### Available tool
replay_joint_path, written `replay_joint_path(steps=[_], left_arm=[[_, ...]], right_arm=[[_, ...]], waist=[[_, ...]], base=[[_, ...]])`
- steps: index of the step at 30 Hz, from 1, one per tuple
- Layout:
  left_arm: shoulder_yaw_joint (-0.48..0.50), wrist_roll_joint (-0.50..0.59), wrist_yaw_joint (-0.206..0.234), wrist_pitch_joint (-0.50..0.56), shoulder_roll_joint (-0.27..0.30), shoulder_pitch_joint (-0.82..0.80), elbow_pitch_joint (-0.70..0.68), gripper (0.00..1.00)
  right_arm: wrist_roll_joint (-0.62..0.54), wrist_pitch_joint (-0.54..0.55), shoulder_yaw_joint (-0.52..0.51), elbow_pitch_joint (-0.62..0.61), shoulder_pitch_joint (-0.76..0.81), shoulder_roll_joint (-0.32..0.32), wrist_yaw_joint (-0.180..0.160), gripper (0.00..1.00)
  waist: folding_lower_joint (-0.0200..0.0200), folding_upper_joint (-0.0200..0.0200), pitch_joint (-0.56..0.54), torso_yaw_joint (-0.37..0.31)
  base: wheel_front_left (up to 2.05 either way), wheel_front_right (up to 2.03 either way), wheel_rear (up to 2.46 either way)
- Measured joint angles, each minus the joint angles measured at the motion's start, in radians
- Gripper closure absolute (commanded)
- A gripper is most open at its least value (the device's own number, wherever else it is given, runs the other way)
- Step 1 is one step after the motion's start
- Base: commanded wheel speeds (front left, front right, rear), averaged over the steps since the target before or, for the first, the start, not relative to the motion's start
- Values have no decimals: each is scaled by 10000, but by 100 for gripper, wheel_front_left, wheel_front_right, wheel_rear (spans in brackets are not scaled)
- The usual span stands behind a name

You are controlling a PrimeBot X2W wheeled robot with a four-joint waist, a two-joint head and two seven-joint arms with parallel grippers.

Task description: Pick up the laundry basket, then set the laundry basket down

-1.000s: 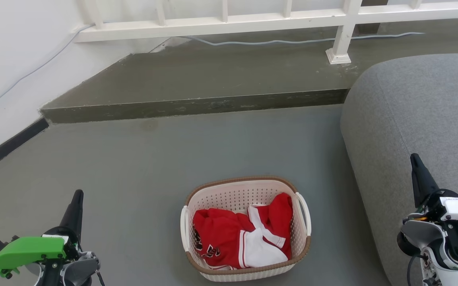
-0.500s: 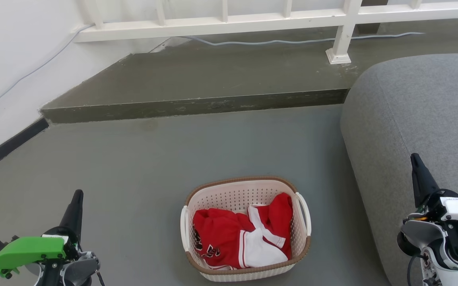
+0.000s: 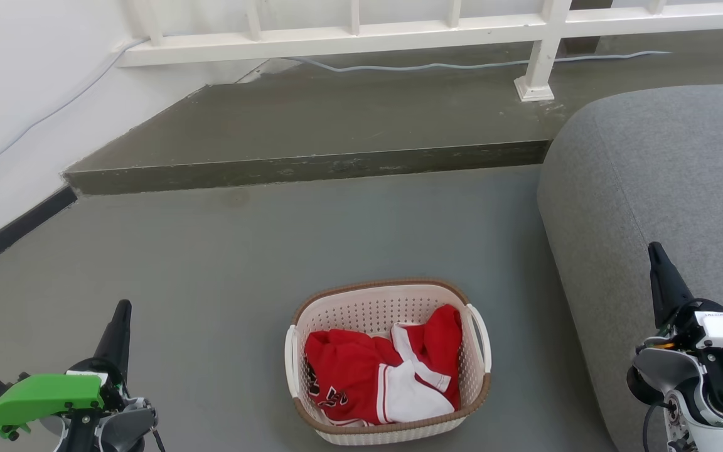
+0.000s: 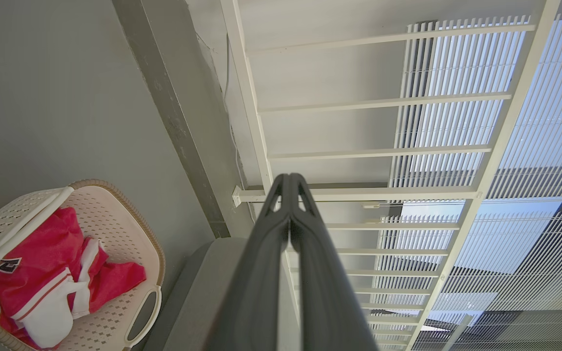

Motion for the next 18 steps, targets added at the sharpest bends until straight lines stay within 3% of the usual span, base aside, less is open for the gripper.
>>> replay_joint_path(steps=[18], left_arm=[[4,0,0,4,0,0,-2,100]], right_arm=[[0,0,-6,0,0,10,0,100]], waist=[[0,0,0,0]], base=[[0,0,0]])
